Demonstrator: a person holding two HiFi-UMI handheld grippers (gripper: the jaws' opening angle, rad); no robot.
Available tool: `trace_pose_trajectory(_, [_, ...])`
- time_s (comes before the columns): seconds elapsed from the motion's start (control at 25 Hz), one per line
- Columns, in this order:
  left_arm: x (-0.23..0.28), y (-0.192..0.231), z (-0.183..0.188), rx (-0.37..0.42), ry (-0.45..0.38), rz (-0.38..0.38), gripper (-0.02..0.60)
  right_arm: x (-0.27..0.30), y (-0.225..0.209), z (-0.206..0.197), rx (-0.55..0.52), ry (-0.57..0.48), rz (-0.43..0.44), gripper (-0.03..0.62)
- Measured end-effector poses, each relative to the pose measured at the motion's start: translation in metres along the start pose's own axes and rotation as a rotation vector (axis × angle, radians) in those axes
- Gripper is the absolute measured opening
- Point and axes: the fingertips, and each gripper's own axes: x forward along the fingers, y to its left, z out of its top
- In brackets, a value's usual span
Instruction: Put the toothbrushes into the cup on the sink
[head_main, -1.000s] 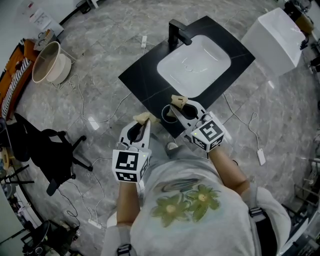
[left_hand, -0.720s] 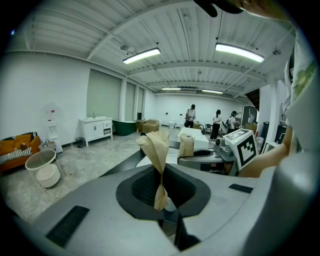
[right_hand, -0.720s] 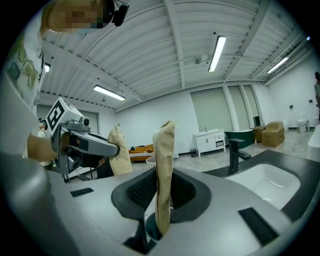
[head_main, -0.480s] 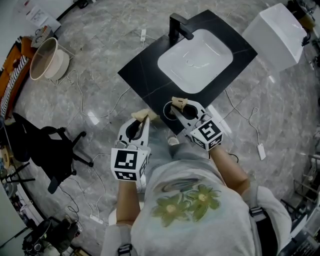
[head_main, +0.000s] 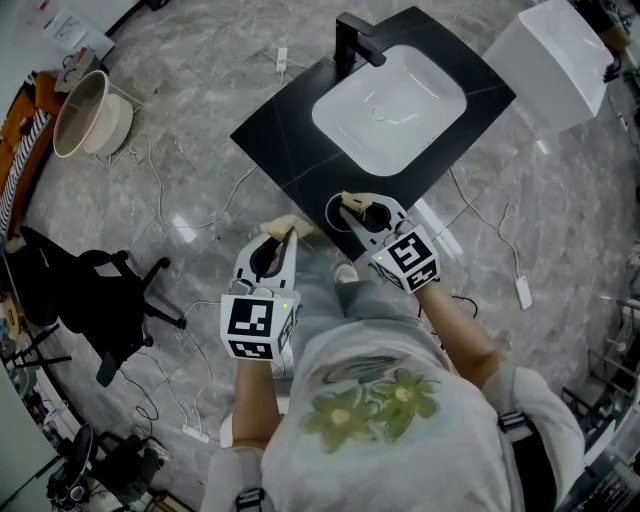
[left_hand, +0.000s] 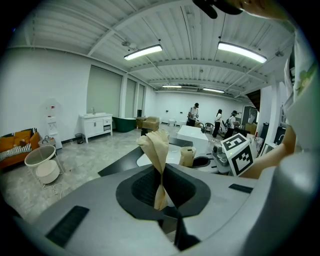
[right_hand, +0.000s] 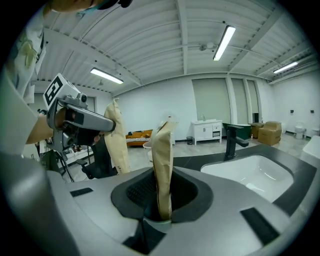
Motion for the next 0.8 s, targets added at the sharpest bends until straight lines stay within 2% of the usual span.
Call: trace_pose_trajectory(0.8, [-0.009, -0.005, -0.005, 0.017, -0.01, -0.027, 0.035, 0.005, 0.011, -0.033, -0.024, 0.136, -0.031, 0.054])
